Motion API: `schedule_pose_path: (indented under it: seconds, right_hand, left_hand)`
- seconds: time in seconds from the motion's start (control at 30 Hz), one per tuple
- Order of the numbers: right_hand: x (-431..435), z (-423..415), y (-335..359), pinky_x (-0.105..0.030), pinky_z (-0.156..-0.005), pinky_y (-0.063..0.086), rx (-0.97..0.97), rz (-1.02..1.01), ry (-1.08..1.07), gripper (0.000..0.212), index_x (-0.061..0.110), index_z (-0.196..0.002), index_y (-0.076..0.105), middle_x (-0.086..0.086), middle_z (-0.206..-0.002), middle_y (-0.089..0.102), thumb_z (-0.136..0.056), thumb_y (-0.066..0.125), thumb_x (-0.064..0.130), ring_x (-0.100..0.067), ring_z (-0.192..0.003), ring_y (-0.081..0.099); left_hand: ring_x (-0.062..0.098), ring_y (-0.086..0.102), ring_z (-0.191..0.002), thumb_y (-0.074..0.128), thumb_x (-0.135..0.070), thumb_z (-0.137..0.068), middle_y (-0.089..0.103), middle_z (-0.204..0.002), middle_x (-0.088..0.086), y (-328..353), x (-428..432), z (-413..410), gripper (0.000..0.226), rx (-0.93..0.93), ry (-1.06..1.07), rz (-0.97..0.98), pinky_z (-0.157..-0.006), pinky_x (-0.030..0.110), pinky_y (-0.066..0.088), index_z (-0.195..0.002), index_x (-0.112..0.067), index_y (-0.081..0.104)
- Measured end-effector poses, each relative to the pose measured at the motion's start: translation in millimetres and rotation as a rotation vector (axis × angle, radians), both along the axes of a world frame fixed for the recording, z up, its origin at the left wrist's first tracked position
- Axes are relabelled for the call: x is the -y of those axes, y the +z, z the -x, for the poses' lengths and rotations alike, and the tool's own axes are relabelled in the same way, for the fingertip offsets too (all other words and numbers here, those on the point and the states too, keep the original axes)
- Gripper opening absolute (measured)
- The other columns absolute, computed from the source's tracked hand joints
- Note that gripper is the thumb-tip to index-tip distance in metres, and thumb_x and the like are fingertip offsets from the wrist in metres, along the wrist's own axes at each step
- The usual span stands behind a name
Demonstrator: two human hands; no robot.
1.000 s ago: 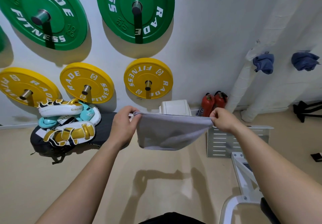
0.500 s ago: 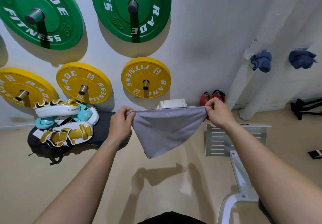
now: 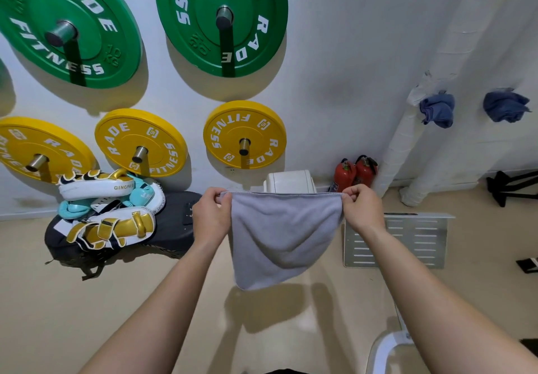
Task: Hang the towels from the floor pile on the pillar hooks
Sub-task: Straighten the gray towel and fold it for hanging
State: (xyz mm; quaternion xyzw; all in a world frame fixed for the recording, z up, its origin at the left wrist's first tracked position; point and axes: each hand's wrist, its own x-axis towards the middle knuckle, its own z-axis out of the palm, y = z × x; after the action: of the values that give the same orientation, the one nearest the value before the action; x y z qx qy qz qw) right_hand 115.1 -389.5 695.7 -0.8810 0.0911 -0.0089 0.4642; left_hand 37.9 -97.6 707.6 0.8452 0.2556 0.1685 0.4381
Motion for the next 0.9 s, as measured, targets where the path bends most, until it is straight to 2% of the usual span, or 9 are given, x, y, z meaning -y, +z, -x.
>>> schedule_pose_path:
  seconds: [0.1, 0.17, 0.33, 0.47, 0.73, 0.83, 0.9]
  right_hand:
    - [-20, 15, -5, -0.031, -0.071, 0.052, -0.085, -0.103, 0.013, 0.011, 0.017, -0.088, 0.070, 0.000, -0.074, 0.068, -0.087, 0.062, 0.010, -0.019, -0.072, 0.063]
    - [-35, 31, -11, -0.037, -0.072, 0.056, -0.138, -0.207, 0.067, 0.011, 0.021, -0.081, 0.071, 0.000, -0.071, 0.070, -0.084, 0.067, 0.011, -0.020, -0.072, 0.066]
    - [-63, 64, -23, -0.044, -0.082, 0.059, -0.151, -0.336, 0.160, 0.012, 0.027, -0.078, 0.073, 0.007, -0.079, 0.071, -0.086, 0.074, 0.018, -0.018, -0.084, 0.069]
    - [-65, 73, -27, -0.050, -0.084, 0.058, -0.156, -0.403, 0.164, 0.011, 0.029, -0.078, 0.075, 0.006, -0.078, 0.073, -0.084, 0.076, 0.019, -0.019, -0.087, 0.071]
    - [-68, 81, -27, -0.045, -0.083, 0.060, -0.142, -0.419, 0.139, 0.013, 0.027, -0.081, 0.076, 0.005, -0.082, 0.075, -0.086, 0.074, 0.015, -0.014, -0.084, 0.071]
    - [-69, 82, -30, -0.045, -0.083, 0.060, -0.136, -0.431, 0.146, 0.014, 0.026, -0.083, 0.076, 0.004, -0.083, 0.076, -0.086, 0.074, 0.012, -0.015, -0.083, 0.072]
    - [-68, 82, -30, -0.045, -0.085, 0.060, -0.138, -0.456, 0.156, 0.013, 0.025, -0.087, 0.077, 0.003, -0.085, 0.076, -0.086, 0.075, 0.012, -0.015, -0.084, 0.072]
  left_hand:
    - [0.022, 0.066, -0.075, 0.065, -0.035, -0.085, 0.065, -0.070, -0.006, -9, 27, 2, 0.012, -0.047, -0.040, 0.145, -0.072, 0.042, 0.058, -0.080, -0.024, 0.066]
    - [0.022, 0.068, -0.070, 0.068, -0.042, -0.078, 0.065, -0.067, -0.009, -17, 48, 9, 0.015, -0.072, -0.112, 0.237, -0.068, 0.050, 0.061, -0.075, -0.028, 0.065]
    - [0.020, 0.070, -0.069, 0.081, -0.034, -0.074, 0.068, -0.067, -0.009, -24, 93, 24, 0.017, -0.094, -0.192, 0.360, -0.071, 0.047, 0.061, -0.071, -0.026, 0.067]
    - [0.015, 0.072, -0.074, 0.082, -0.038, -0.074, 0.073, -0.071, -0.009, -31, 95, 29, 0.014, -0.115, -0.197, 0.412, -0.076, 0.044, 0.062, -0.075, -0.026, 0.075]
    - [0.002, 0.072, -0.075, 0.078, -0.034, -0.083, 0.076, -0.077, -0.008, -30, 97, 35, 0.011, -0.140, -0.188, 0.343, -0.080, 0.034, 0.060, -0.089, -0.025, 0.079]
    - [0.002, 0.073, -0.082, 0.073, -0.030, -0.086, 0.078, -0.085, -0.008, -30, 96, 37, 0.013, -0.161, -0.229, 0.392, -0.084, 0.034, 0.060, -0.096, -0.024, 0.080]
    - [0.009, 0.074, -0.090, 0.065, -0.024, -0.085, 0.078, -0.091, -0.006, -29, 96, 39, 0.022, -0.189, -0.283, 0.484, -0.089, 0.038, 0.059, -0.101, -0.027, 0.080]
